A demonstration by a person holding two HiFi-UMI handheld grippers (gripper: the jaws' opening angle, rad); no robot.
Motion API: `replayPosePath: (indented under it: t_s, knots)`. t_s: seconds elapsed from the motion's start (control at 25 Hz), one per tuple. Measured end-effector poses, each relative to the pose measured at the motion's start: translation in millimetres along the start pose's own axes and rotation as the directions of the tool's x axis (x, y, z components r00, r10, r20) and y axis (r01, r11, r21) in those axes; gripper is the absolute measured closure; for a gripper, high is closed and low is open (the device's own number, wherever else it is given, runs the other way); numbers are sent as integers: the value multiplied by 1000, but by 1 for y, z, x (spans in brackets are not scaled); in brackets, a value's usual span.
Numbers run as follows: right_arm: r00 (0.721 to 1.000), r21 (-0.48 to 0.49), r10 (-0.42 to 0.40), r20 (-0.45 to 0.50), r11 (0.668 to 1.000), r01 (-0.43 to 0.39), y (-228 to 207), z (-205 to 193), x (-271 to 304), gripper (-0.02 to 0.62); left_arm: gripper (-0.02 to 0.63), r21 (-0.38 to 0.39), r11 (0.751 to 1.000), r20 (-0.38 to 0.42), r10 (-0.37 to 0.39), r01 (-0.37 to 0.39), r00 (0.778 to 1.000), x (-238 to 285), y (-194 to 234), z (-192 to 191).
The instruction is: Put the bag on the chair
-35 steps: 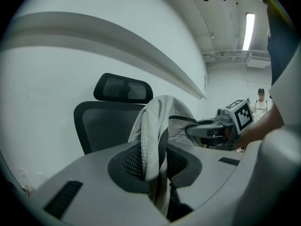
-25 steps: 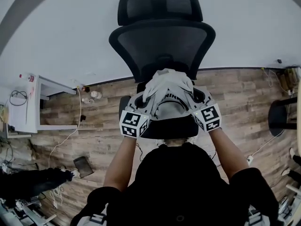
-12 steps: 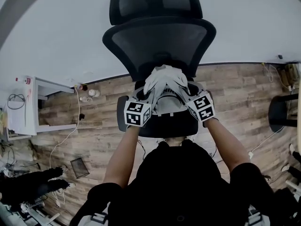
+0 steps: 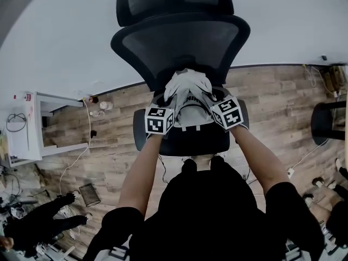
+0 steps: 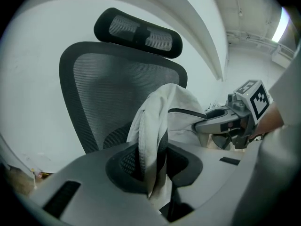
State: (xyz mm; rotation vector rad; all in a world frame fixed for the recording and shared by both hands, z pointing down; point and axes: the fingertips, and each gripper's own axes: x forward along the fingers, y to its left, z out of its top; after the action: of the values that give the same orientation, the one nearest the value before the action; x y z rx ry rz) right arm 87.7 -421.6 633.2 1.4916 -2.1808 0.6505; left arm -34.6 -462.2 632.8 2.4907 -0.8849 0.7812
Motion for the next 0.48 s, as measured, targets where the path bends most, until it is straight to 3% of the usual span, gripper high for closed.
replayPosePath:
  t_s: [0.48]
  knots:
    - [998, 13, -22, 54, 1000, 21, -24, 16, 31, 468, 505, 72, 997, -39, 4, -1, 999, 25, 26, 10]
